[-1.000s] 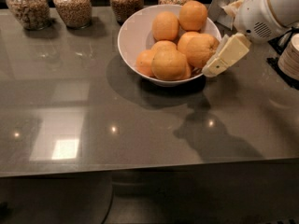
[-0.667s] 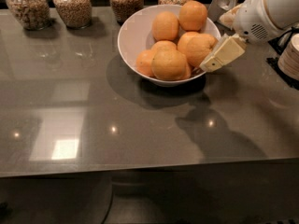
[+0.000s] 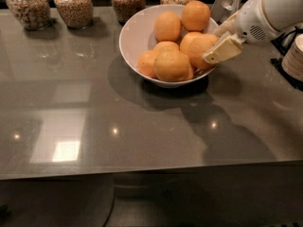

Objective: Pick orange from white bowl

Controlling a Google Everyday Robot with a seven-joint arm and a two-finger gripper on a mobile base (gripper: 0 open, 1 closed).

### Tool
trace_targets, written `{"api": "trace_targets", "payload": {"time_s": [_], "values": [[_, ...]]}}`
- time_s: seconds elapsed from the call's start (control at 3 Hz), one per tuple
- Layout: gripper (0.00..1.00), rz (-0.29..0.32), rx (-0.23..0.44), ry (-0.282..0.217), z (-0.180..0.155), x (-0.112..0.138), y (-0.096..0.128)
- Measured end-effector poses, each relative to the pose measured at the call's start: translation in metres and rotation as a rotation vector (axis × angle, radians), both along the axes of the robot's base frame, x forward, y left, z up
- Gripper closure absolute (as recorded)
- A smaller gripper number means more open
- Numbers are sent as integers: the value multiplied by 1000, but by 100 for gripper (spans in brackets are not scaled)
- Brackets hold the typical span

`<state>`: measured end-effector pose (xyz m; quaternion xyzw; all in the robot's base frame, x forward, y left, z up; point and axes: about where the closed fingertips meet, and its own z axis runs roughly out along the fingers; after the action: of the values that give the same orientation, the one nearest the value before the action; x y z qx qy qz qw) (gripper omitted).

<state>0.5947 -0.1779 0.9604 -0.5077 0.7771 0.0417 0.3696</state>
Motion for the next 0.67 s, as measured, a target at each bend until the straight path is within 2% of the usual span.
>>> {"api": "trace_targets", "payload": {"time_s": [0.33,0.67], "values": [[33,5,2,18,-8,5,3],[30,9,3,35,-18,11,6]]}}
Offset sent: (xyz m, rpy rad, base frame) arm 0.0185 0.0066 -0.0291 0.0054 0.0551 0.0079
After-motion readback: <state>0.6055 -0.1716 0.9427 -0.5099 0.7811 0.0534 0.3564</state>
